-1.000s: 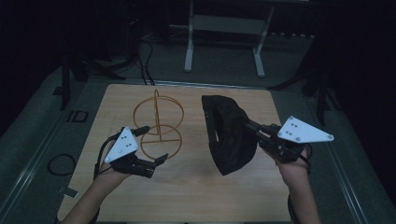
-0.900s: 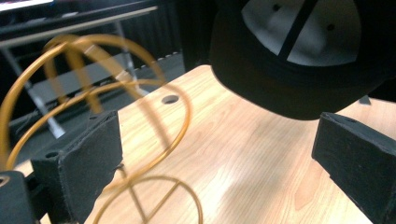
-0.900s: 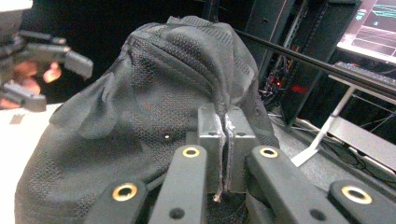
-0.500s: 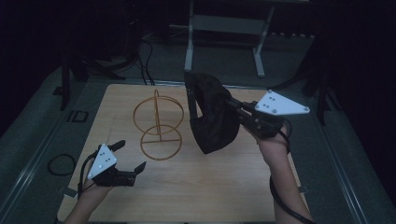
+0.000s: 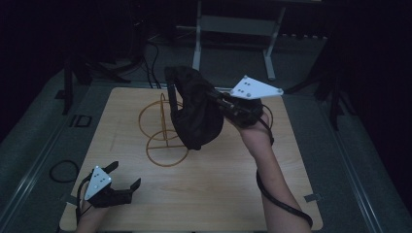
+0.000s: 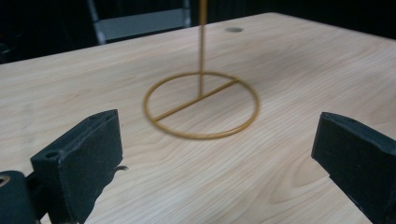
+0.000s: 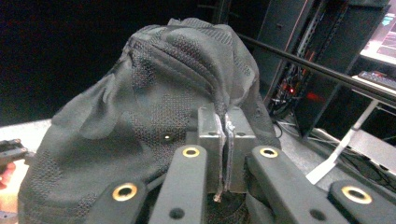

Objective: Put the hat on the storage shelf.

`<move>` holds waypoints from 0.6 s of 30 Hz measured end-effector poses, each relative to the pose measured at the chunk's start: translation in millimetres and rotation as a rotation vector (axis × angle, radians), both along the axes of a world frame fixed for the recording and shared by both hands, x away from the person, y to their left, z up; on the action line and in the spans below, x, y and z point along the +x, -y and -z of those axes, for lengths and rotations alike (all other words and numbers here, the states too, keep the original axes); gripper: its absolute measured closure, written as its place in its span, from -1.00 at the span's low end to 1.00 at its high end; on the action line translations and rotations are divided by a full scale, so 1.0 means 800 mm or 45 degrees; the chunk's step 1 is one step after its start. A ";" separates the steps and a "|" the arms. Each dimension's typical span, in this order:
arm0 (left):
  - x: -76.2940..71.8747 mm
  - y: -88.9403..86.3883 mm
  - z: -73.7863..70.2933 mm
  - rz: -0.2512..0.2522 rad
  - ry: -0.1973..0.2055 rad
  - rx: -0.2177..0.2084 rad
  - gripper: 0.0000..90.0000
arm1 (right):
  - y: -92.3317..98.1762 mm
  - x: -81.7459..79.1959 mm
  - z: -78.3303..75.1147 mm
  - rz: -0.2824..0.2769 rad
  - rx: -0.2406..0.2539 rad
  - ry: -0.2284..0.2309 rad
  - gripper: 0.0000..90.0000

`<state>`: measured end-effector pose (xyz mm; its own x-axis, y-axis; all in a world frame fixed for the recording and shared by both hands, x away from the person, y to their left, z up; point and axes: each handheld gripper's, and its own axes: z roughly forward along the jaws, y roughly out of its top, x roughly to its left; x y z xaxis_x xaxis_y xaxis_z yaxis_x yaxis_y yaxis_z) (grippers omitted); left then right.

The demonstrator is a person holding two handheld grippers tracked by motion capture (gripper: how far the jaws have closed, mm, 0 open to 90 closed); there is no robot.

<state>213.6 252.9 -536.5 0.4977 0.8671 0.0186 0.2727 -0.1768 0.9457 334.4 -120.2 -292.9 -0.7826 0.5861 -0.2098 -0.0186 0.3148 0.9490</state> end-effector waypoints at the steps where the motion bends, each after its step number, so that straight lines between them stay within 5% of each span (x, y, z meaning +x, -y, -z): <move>1: 0.000 -0.001 0.002 -0.005 -0.001 0.003 -0.95 | -0.006 0.002 0.001 -0.010 -0.009 -0.012 0.95; 18: 0.010 0.005 0.026 0.023 -0.070 0.043 -0.95 | -0.073 0.039 0.032 -0.061 -0.101 -0.142 0.95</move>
